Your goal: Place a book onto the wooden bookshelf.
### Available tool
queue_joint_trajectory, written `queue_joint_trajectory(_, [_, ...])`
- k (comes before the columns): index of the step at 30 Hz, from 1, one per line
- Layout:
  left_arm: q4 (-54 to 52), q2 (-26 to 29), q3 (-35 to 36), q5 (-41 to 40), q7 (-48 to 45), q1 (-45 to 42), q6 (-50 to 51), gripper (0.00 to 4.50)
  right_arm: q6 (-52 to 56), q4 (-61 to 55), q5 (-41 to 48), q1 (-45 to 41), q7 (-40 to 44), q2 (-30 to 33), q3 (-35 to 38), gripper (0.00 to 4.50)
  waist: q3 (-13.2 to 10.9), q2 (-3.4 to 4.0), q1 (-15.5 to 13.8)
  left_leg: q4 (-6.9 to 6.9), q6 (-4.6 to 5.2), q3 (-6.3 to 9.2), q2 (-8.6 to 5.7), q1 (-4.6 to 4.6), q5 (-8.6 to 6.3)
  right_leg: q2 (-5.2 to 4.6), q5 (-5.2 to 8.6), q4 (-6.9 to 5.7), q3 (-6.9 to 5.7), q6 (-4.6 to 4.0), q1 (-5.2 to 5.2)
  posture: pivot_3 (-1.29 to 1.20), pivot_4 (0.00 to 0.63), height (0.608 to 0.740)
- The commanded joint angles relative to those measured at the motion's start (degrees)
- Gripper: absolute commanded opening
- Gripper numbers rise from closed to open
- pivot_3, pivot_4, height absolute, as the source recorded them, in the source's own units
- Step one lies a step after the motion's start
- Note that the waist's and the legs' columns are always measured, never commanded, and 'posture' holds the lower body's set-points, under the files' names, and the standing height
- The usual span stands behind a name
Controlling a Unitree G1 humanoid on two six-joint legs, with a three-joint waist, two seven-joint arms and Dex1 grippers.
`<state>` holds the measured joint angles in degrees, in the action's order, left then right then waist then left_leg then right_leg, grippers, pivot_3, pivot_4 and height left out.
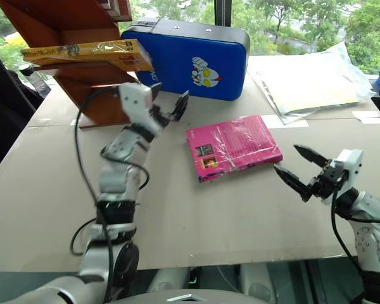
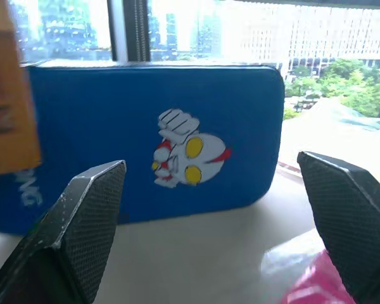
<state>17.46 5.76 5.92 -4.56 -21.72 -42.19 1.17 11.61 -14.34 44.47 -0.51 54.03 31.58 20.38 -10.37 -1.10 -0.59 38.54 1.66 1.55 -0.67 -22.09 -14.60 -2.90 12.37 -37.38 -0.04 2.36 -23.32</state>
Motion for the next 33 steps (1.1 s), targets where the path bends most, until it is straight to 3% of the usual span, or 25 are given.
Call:
queue_joint_trajectory(1, [18.9, -0.1, 0.0, 1.8, 3.5, -10.3, -11.7, 4.46, 2.8, -5.4, 7.5, -1.4, -1.9, 0.0, 3.2, 4.50, 0.0, -0.02, -0.1, -0.14, 0.00, 0.01, -0.01, -0.01, 0.00, -0.02, 0.00, 0.08, 0.00, 0.00, -0.02, 0.00, 0.150, 0.740])
queue_joint_trajectory(4, [31.3, -0.4, 0.6, 2.4, 7.0, -17.9, -16.8, 4.46, 5.4, -8.1, 12.3, -2.5, -2.9, 0.4, 3.7, 4.50, 0.0, -0.03, -0.2, -0.15, 0.00, 0.15, -0.02, -0.40, 0.00, -0.02, -0.03, 0.08, -0.14, 0.04, -0.35, 0.00, 0.150, 0.740])
queue_joint_trajectory(8, [41.3, 1.1, 0.7, 6.2, 19.3, -24.2, -22.5, 4.46, 10.4, -12.1, 20.1, -3.2, -4.8, 1.2, 3.5, 4.50, 0.0, -0.05, -0.2, -0.15, 0.00, 0.27, -0.05, -0.70, 0.00, -0.11, -0.07, 0.13, -0.28, 0.10, -0.56, 0.00, 0.150, 0.740])
queue_joint_trajectory(12, [45.7, 2.9, 1.1, 9.3, 33.9, -27.1, -23.6, 4.46, 12.1, -14.4, 22.0, -4.8, -8.1, 1.2, 3.1, 4.50, 0.0, -0.05, -0.1, -0.16, 0.00, 0.26, -0.03, -0.71, 0.00, -0.14, -0.13, 0.21, -0.26, 0.22, -0.55, 0.00, 0.150, 0.740])
queue_joint_trajectory(18, [45.5, 5.0, -2.6, 15.4, 44.3, -26.9, -25.8, 4.46, 13.6, -14.5, 22.8, -6.3, -9.7, 1.8, 3.0, 4.50, 0.0, -0.06, -0.2, -0.14, 0.00, 0.27, -0.08, -0.74, 0.00, -0.20, -0.22, 0.22, -0.27, 0.34, -0.53, 0.00, 0.150, 0.740])
queue_joint_trajectory(33, [45.8, 5.3, -3.3, 15.7, 45.9, -26.0, -26.8, 4.46, 14.6, -12.6, 20.8, -9.3, -9.6, 1.6, 1.9, 4.50, 0.0, -0.06, -0.2, -0.14, 0.00, 0.26, -0.11, -0.75, 0.00, -0.22, -0.24, 0.23, -0.27, 0.36, -0.53, 0.00, 0.150, 0.740])
